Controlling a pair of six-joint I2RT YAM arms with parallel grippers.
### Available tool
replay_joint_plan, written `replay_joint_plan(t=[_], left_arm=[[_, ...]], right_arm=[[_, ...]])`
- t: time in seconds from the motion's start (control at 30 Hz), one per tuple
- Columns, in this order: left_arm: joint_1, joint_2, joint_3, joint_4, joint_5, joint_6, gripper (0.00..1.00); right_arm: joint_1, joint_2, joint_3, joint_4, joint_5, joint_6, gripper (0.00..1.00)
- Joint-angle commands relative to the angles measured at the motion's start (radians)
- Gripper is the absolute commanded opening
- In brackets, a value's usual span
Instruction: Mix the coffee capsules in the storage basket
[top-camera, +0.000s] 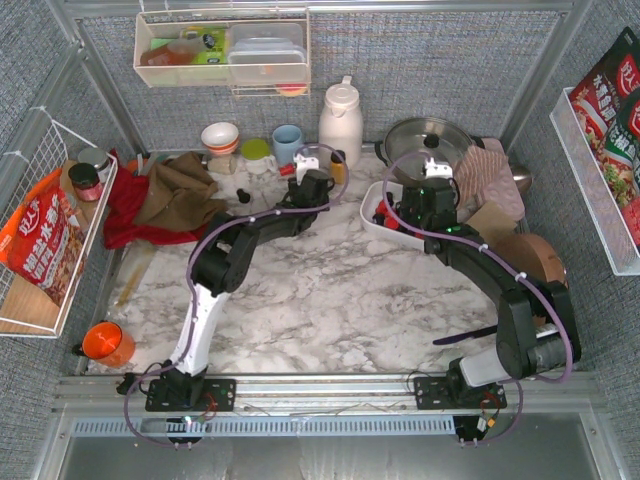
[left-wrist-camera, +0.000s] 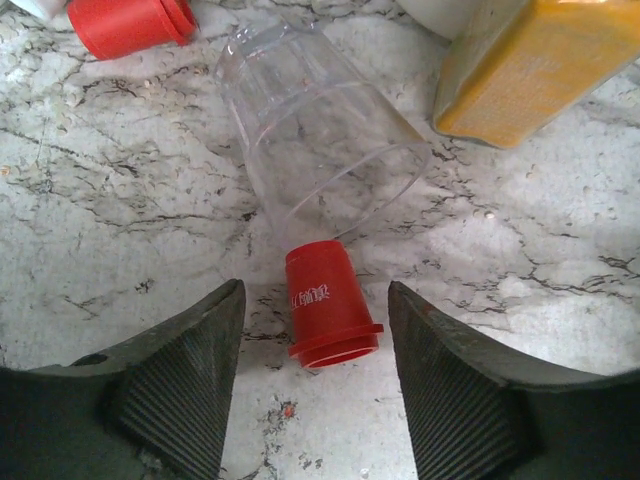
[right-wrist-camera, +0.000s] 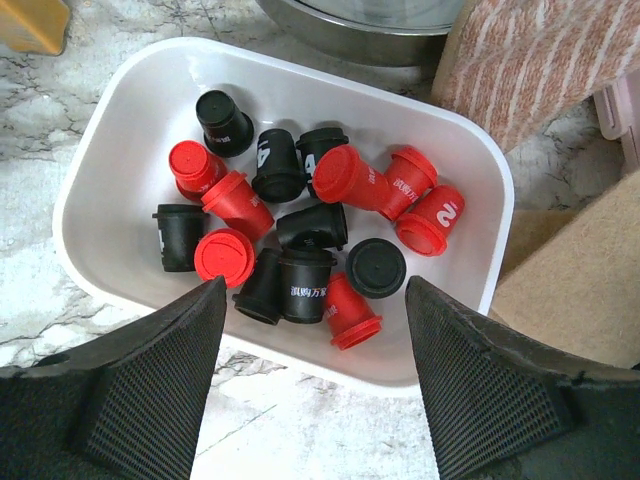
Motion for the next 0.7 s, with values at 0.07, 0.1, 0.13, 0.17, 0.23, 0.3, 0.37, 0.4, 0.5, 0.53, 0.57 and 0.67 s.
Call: replay_joint_plan(t=[0.07,0.1,0.13,0.17,0.23,0.3,0.37,0.4,0.5,0.53,0.57,0.67], left_arm=[[-0.001,0.027,0.050,-0.107,-0.012,-0.005,0.65],[-0.001,0.031,0.055,-0.118,-0.011,-0.006,0.63],[-0.001,0.033,0.059,-0.127,-0.013,-0.004,0.61],[-0.001,0.035,0.061,-0.136,-0.011,-0.002,0.59],[-0.001,0.035,0.062,-0.143,-0.003,0.002,0.54],[-0.001,0.032,0.062,-0.152,0.004,0.004,0.49],[-0.001,0.021,0.061,-0.164,0.007,0.004,0.47],[-0.001,0.015,0.060,-0.170,0.007,0.004,0.46],[-0.002,-0.025,0.026,-0.158,0.006,0.016,0.45],[-0.002,-0.045,0.004,-0.144,0.008,0.022,0.45],[-0.004,-0.067,-0.023,-0.128,0.012,0.029,0.45],[-0.011,-0.154,-0.121,-0.060,0.032,0.054,0.44]], right_arm=[[-0.002,-0.009,-0.002,0.028,-0.010,0.015,0.76],[-0.002,-0.009,-0.002,0.027,-0.010,0.015,0.76],[-0.003,-0.009,-0.002,0.027,-0.010,0.015,0.76],[-0.004,-0.011,-0.002,0.027,-0.011,0.015,0.76],[-0.004,-0.010,-0.003,0.027,-0.012,0.017,0.76],[-0.004,-0.011,-0.002,0.028,-0.012,0.017,0.76],[-0.005,-0.011,-0.002,0.026,-0.013,0.016,0.76],[-0.005,-0.011,-0.002,0.027,-0.014,0.017,0.76],[-0.005,-0.011,-0.001,0.024,-0.015,0.017,0.76],[-0.007,-0.012,0.000,0.023,-0.017,0.017,0.76],[-0.007,-0.015,0.000,0.021,-0.017,0.017,0.76],[-0.007,-0.020,-0.002,0.019,-0.027,0.020,0.76]])
